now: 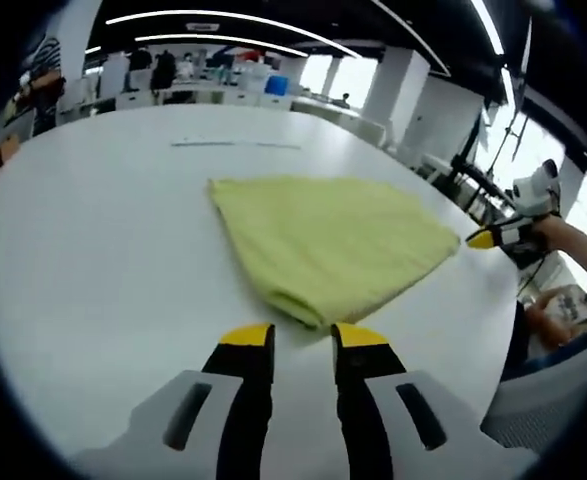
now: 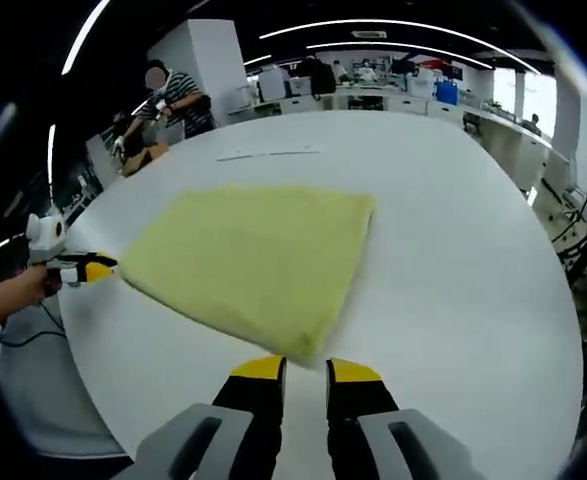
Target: Fold the garment on the visible template until the final outline fits inside the template.
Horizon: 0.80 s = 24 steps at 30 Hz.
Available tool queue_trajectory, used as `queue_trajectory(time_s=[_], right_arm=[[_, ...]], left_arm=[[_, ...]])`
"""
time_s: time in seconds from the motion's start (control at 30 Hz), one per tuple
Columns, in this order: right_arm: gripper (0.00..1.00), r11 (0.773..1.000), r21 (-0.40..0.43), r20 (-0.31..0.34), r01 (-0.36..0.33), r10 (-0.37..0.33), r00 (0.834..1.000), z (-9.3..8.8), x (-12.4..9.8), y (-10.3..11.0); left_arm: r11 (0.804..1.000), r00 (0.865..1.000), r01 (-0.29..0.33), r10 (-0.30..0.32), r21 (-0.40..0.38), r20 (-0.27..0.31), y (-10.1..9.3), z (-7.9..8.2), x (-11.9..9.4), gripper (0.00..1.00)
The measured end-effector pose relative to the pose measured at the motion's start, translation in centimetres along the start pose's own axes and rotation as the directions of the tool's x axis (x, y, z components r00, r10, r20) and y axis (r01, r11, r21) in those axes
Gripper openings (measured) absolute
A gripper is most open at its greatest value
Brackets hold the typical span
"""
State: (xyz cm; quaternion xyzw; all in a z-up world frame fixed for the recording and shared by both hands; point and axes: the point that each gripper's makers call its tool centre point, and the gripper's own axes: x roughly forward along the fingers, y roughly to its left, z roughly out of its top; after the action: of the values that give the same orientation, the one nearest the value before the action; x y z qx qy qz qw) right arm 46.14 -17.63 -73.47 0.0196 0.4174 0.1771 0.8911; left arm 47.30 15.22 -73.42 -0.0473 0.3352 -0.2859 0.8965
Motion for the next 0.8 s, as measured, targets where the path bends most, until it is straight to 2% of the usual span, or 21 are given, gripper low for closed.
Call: queue_trajectory(time_s=[0.2, 0.33, 0.47, 0.8], right_arm=[[0.06, 0.995, 0.103, 0.037, 0.008, -0.012, 0.999, 0.3, 0.6, 0.1], [0.03, 0.990, 0.138, 0.043, 0.023, -0.029, 0.999, 0.3, 0.8, -0.1], [0.00, 0.983, 0.178, 0.057, 0.035, -0.045, 0.997, 0.4, 0.9, -0.3], [0.00, 0.976, 0.208, 0.036, 0.066, -0.075, 0.997, 0.1, 1.6, -0.3]], left_arm=[[1.000, 1.000, 0.018, -0.018, -0.023, 0.004, -0.6, -0.3, 0.4, 0.14], [0.997, 0.999, 0.029, -0.027, -0.075, 0.029, -0.8, 0.1, 0.8, 0.11], [0.997, 0.999, 0.028, -0.027, -0.074, 0.023, -0.9, -0.1, 1.2, 0.10], [0.992, 0.999, 0.027, -0.023, -0.119, 0.033, -0.6, -0.2, 1.4, 0.08]])
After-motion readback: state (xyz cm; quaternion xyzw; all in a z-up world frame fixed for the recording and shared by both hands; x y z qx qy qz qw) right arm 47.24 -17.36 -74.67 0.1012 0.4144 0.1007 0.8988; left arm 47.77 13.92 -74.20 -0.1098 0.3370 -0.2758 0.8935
